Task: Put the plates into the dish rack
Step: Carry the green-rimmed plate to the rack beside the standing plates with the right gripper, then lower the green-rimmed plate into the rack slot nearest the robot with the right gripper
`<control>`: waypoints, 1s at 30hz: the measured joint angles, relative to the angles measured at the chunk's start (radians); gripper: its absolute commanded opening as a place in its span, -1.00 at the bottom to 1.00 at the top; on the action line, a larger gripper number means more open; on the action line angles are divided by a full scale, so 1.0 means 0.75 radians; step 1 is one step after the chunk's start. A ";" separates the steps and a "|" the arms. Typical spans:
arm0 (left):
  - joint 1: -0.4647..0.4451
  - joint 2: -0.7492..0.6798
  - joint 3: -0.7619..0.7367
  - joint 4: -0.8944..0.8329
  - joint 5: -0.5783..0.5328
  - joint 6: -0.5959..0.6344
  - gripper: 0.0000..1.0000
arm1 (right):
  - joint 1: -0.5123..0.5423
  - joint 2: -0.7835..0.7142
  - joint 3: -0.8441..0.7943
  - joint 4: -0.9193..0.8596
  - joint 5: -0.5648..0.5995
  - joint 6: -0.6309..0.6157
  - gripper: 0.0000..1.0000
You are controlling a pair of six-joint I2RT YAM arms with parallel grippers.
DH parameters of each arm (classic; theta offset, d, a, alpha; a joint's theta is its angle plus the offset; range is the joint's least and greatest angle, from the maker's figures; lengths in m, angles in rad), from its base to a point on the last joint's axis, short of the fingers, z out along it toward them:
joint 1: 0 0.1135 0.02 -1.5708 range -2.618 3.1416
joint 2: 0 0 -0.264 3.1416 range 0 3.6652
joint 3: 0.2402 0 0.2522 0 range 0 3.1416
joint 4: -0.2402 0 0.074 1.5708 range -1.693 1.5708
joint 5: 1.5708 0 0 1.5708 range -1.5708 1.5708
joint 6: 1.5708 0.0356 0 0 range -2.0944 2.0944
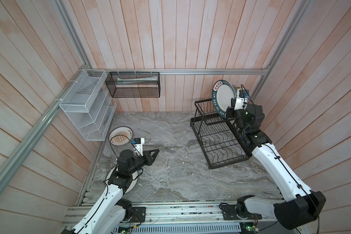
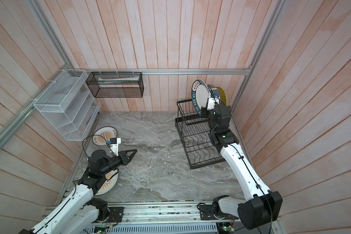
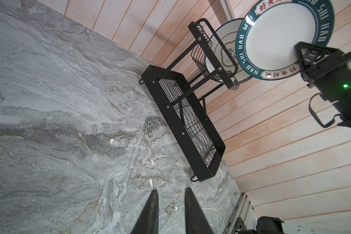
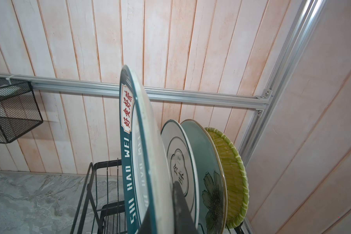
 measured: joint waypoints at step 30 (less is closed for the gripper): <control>0.000 -0.015 0.003 -0.030 -0.010 0.020 -0.53 | -0.038 0.281 0.113 0.043 0.031 -0.067 -1.00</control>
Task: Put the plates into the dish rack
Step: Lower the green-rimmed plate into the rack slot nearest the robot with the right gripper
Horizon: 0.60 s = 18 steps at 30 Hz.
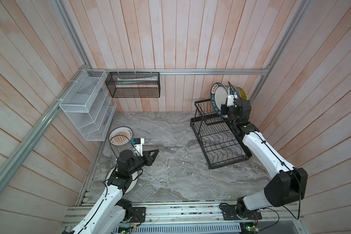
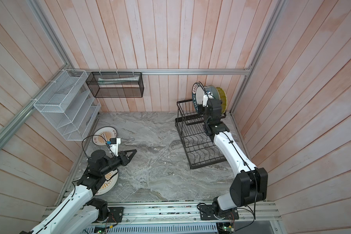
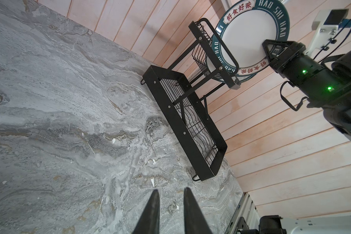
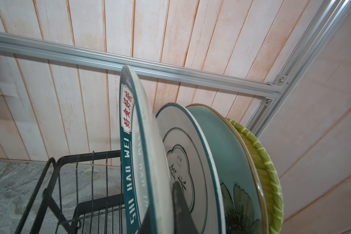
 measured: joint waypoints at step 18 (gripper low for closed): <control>0.000 0.036 0.005 0.002 -0.001 0.007 -0.54 | 0.000 0.035 0.005 -0.007 0.006 0.025 -1.00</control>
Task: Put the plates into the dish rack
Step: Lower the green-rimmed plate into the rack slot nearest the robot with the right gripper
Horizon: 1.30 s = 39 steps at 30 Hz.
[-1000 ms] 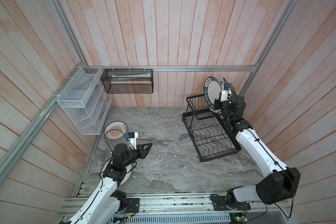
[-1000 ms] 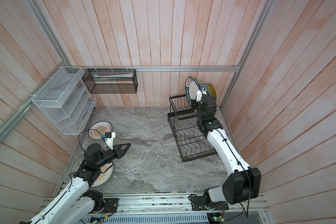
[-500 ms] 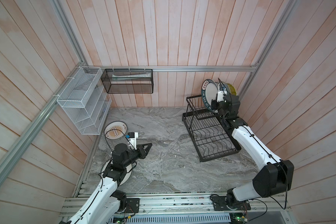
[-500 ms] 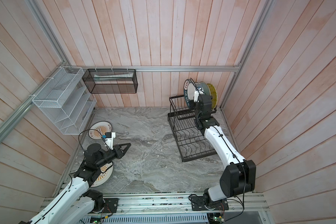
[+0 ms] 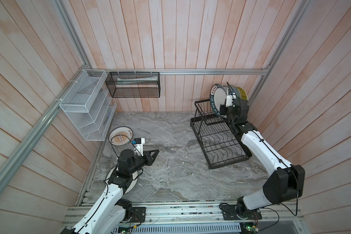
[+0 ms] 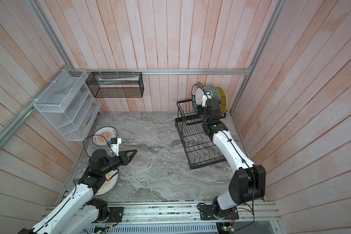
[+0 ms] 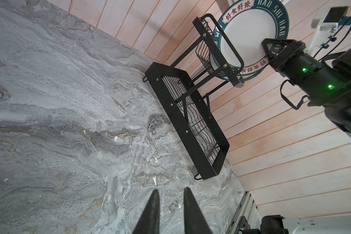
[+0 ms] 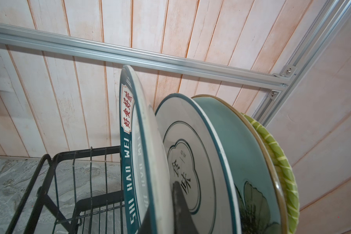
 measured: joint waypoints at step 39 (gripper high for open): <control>0.000 0.060 0.020 0.035 0.001 0.002 -0.54 | 0.016 0.002 -0.103 0.088 0.062 0.055 -0.85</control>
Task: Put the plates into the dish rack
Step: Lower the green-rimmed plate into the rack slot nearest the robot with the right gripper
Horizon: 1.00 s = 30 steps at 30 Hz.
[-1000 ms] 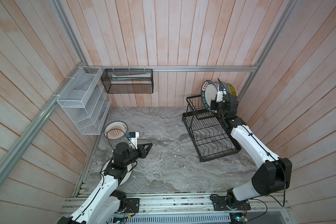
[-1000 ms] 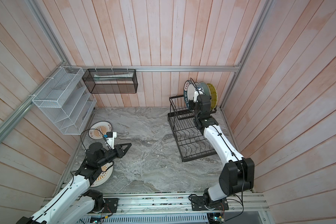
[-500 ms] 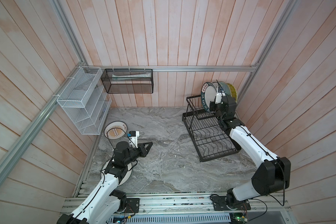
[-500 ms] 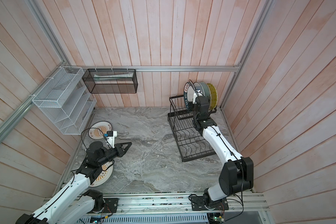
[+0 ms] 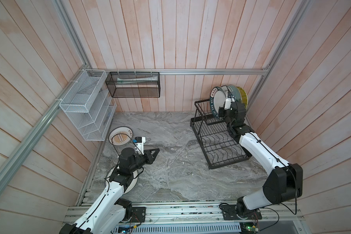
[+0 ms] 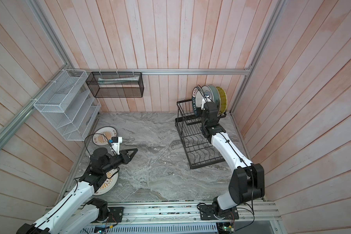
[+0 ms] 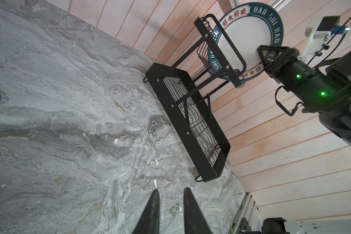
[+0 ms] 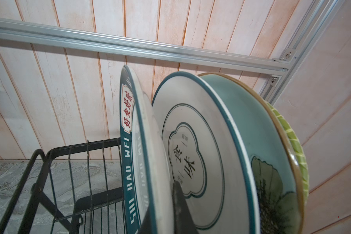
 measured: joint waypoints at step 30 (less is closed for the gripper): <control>0.000 -0.030 0.000 -0.012 -0.001 0.001 -0.54 | 0.005 -0.019 -0.023 0.024 -0.004 -0.065 -0.67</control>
